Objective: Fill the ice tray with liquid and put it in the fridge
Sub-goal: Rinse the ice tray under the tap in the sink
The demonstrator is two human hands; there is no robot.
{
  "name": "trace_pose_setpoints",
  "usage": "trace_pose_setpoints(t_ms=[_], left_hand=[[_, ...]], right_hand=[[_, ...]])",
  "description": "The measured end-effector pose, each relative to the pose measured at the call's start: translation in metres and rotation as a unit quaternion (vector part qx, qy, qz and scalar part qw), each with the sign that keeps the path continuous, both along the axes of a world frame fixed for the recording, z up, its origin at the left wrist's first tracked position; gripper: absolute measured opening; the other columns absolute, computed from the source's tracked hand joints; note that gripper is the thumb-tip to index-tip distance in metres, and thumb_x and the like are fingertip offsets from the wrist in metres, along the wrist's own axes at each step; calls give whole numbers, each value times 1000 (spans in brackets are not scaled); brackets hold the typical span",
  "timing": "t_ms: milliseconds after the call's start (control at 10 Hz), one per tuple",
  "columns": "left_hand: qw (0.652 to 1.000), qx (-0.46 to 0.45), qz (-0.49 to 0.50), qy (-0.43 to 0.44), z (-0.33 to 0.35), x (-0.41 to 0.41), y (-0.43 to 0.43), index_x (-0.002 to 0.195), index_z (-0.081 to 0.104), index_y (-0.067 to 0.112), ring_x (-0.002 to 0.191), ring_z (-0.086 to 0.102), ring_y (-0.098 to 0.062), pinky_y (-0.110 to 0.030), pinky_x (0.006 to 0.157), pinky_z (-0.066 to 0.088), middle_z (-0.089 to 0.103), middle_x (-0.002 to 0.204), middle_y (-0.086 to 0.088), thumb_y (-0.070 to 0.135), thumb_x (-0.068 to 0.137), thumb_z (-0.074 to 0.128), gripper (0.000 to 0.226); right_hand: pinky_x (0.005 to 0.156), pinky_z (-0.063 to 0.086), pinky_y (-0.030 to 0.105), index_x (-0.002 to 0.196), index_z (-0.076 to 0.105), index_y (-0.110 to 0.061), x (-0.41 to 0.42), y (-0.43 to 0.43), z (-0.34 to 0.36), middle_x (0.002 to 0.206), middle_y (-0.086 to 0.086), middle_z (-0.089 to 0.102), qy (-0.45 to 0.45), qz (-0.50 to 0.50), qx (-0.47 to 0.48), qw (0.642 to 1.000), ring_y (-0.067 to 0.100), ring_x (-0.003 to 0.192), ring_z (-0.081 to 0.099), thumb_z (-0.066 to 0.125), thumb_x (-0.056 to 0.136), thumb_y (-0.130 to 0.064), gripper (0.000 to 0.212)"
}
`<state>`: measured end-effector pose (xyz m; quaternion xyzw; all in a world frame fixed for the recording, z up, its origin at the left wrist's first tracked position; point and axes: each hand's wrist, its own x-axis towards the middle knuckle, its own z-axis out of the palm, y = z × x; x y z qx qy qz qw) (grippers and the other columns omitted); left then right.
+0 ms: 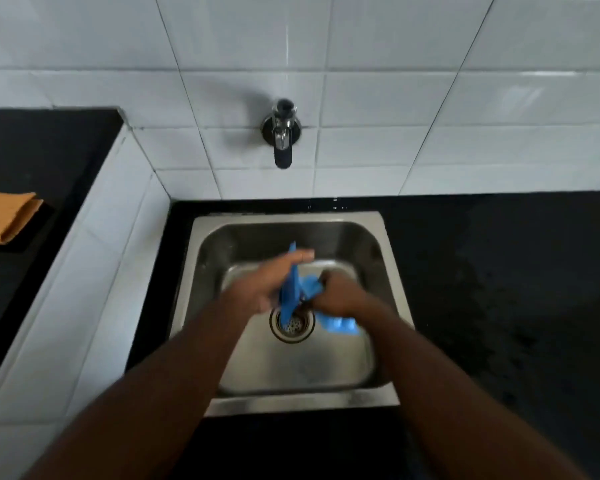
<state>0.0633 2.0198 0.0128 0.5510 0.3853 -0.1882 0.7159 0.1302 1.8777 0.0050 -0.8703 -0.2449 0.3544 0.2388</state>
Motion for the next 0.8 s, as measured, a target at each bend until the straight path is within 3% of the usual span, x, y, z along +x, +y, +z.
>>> trace_pose_setpoints(t_ms=[100, 200, 300, 400, 500, 600, 700, 800], left_hand=[[984, -33, 2, -176, 66, 12, 18, 89, 82, 12, 75, 72, -21, -29, 64, 59, 76, 94, -10, 42, 77, 85, 32], [934, -115, -45, -334, 125, 2, 24, 108, 76, 10, 103, 60, -35, -45, 92, 56, 63, 113, -16, 40, 90, 70, 35], [858, -242, -152, -426, 160, -15, 31, 145, 41, 11, 112, 59, -45, -67, 97, 49, 40, 140, -22, 47, 96, 57, 63], [819, -291, -182, -459, 149, -20, 39, 153, 26, 17, 100, 62, -37, -52, 88, 53, 44, 137, -22, 54, 92, 62, 79], [916, -223, -158, -293, 89, -23, 31, 147, 51, 15, 81, 62, -24, -36, 73, 51, 64, 109, -15, 42, 78, 82, 81], [895, 280, -346, 22, 4, -53, 20, 135, 63, 5, 90, 68, -16, -30, 84, 59, 71, 112, -19, 19, 81, 84, 60], [891, 318, -312, 85, -4, -48, 19, 147, 48, 11, 119, 58, -27, -35, 99, 52, 55, 144, -12, 23, 74, 91, 86], [968, 132, -157, -143, 52, -27, 46, 146, 52, 33, 91, 69, -10, -22, 66, 56, 71, 119, 7, 24, 51, 102, 107]], right_hand=[[58, 53, 25, 90, 71, -18, 24, 5, 68, 70, -9, 71, 60, -48, 193, 978, 2, 62, 66, 85, 84, -20, 16], [55, 55, 36, 116, 60, 3, 35, -2, 136, 83, 17, 66, 158, -116, 327, 925, 22, 60, 66, 81, 84, -42, 59], [64, 58, 39, 140, 51, -4, 43, -22, 174, 112, 19, 64, 277, -41, 435, 855, 27, 85, 69, 71, 87, -46, 71], [78, 58, 44, 146, 43, -13, 37, -35, 170, 125, 13, 57, 395, 55, 500, 769, 30, 106, 61, 71, 91, -32, 65], [76, 61, 48, 137, 58, -9, 18, -30, 92, 117, 17, 68, 468, -102, 341, 809, 37, 98, 68, 72, 87, -31, 56], [82, 59, 39, 117, 69, 0, -15, -26, 17, 117, 21, 72, 57, 4, -97, 994, 37, 107, 70, 79, 90, -32, 43], [78, 57, 32, 113, 68, -11, -11, -22, 15, 110, 11, 70, 12, -7, -106, 994, 27, 95, 69, 83, 81, -46, 49], [60, 56, 33, 100, 66, -18, 10, -21, 75, 90, 11, 66, 52, -34, 61, 996, 19, 68, 64, 83, 82, -37, 31]])
